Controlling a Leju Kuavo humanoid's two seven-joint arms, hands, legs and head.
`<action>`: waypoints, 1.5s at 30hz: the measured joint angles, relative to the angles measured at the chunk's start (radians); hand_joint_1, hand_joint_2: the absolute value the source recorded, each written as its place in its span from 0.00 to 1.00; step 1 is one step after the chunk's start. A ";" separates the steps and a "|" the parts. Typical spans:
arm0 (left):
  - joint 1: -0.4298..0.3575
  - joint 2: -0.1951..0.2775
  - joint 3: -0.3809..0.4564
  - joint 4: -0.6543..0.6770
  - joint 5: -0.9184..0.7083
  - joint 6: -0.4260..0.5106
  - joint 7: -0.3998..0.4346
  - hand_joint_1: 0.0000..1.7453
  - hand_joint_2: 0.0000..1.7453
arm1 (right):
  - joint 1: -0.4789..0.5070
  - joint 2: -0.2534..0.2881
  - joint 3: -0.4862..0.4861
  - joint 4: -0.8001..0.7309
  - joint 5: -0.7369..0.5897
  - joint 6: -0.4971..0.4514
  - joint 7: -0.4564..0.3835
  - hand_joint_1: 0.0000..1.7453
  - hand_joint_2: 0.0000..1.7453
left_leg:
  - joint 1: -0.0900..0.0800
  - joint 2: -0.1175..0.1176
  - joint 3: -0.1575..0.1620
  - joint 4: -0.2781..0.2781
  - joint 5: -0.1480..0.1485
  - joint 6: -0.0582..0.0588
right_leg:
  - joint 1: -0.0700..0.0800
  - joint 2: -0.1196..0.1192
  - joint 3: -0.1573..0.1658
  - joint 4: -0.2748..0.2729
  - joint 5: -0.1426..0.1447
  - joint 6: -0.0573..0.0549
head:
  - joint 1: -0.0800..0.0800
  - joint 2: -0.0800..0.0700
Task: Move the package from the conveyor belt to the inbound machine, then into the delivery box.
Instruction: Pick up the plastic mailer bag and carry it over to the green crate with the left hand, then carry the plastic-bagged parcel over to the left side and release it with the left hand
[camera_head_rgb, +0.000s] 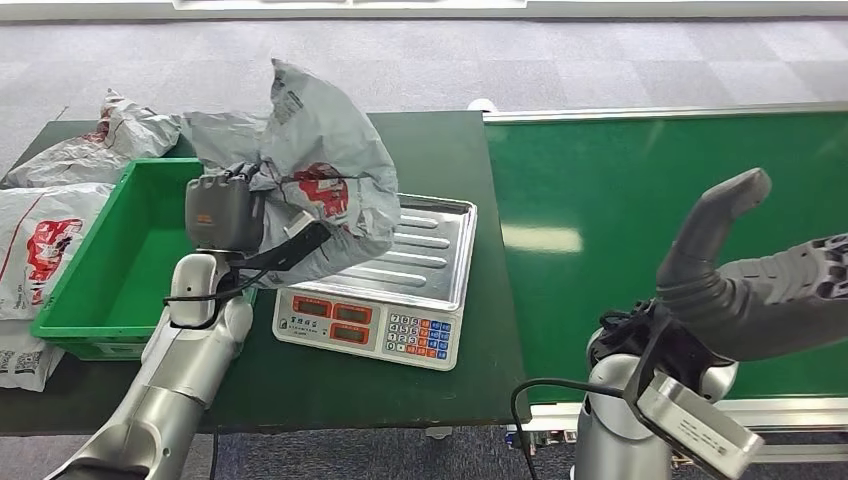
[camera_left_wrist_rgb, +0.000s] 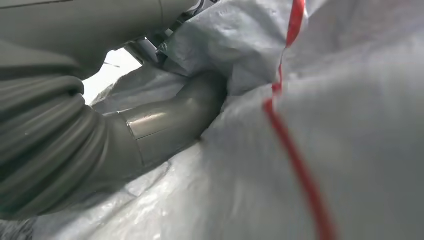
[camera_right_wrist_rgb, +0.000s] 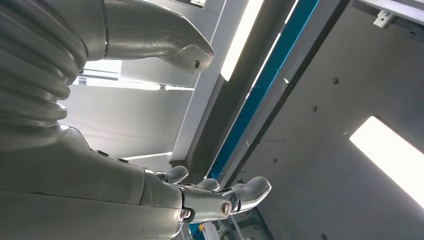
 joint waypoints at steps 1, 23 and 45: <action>0.007 0.005 0.025 -0.015 0.003 0.020 0.003 1.00 1.00 | 0.000 0.000 -0.001 0.002 0.000 0.000 0.000 0.00 1.00 | 0.000 0.000 0.000 0.000 0.000 0.000 | 0.000 0.000 0.000 0.000 0.000 0.000 | 0.000 0.000; -0.002 0.201 0.266 0.327 -0.237 -0.007 0.555 0.00 0.00 | 0.007 -0.001 -0.007 0.019 0.069 0.000 0.056 0.00 1.00 | 0.001 0.002 0.001 0.000 0.000 -0.002 | 0.001 0.003 -0.001 0.001 -0.001 -0.002 | 0.000 0.000; 0.072 -0.109 0.847 -0.364 0.315 0.060 -0.527 0.00 0.00 | 0.009 -0.001 0.005 0.038 0.092 0.002 0.066 0.00 1.00 | 0.002 0.008 0.001 0.000 -0.003 -0.003 | 0.001 0.008 -0.002 0.001 -0.001 -0.002 | 0.000 0.000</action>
